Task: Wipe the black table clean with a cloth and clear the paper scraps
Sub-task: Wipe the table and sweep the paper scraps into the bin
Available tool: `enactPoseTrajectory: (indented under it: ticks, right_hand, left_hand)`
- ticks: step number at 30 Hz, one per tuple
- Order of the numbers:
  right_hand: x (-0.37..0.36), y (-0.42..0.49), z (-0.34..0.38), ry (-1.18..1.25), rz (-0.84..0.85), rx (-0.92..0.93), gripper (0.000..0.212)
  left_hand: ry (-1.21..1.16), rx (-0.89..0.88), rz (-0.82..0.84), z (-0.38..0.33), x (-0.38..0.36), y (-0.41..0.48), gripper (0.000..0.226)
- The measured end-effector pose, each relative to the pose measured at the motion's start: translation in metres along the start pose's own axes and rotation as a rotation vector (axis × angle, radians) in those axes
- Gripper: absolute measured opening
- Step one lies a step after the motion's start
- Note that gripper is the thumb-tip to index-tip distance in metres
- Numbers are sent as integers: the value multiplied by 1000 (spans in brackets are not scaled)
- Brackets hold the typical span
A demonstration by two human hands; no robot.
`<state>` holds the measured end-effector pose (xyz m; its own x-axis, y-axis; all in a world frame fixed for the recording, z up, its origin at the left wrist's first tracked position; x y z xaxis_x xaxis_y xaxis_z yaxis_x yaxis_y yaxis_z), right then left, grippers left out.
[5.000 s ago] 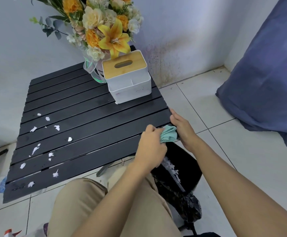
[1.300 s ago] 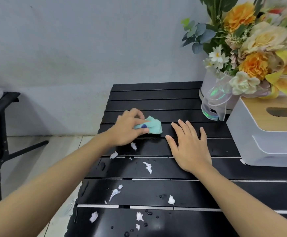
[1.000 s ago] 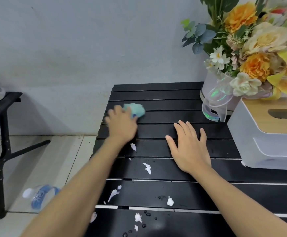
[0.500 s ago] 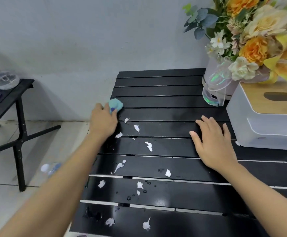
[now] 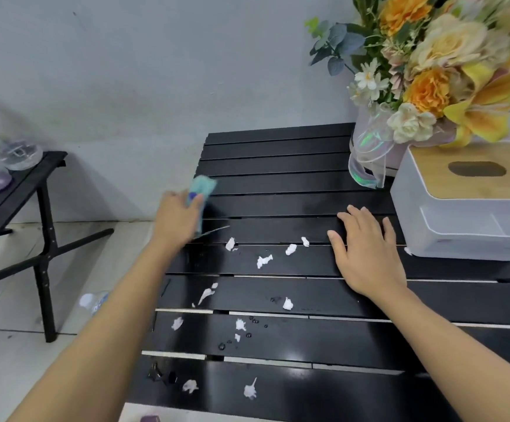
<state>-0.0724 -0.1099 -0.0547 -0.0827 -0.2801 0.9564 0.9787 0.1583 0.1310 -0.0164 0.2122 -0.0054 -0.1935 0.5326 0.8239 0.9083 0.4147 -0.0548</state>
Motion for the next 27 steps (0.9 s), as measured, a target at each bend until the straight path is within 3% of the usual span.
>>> enactPoseTrajectory:
  ticks: [3,6,8,11,13,14,18,21,24,27]
  right_hand:
    - [-2,2,0,-18,-4,4,50]
    - [-3,1,0,-16,-12,-9,47]
    - [-3,1,0,-16,-6,-7,46]
    - [0,0,-2,11,-25,-16,45]
    - [2,0,-4,32,-41,-27,46]
    - [2,0,-5,39,-42,-32,46]
    - [1,2,-2,29,-44,-44,46]
    - [-2,2,-2,-9,-44,-58,48]
    - [-3,1,-2,-18,-60,-77,50]
    - [-2,0,-5,-5,-65,-84,50]
  left_hand:
    - [168,114,-177,30,-22,-4,32]
    - [249,68,-257,-9,-62,-35,34]
    - [235,-70,-174,-48,-90,-61,36]
    - [99,-275,182,-94,-112,-85,35]
    - [-92,-235,380,-97,-97,-73,30]
    - [-168,-174,376,-88,-81,-61,31]
    - [-125,38,-14,7,-16,-13,31]
    - [42,166,-167,29,-27,-20,31]
    - [139,-26,-161,-34,-73,-58,34]
    - [122,-330,208,-102,-111,-103,38]
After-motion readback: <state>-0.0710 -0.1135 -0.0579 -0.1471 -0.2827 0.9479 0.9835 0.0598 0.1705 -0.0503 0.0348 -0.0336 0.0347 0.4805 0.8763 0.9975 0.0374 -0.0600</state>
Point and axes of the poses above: each hand's wrist, its own y-axis towards the middle knuckle, its own x-axis out of the back of the hand, z = x × y, the point moved 3 cm from there along y, towards the middle knuckle, and after that the axes turned 10 degrees about x, right-handed, at the moved point
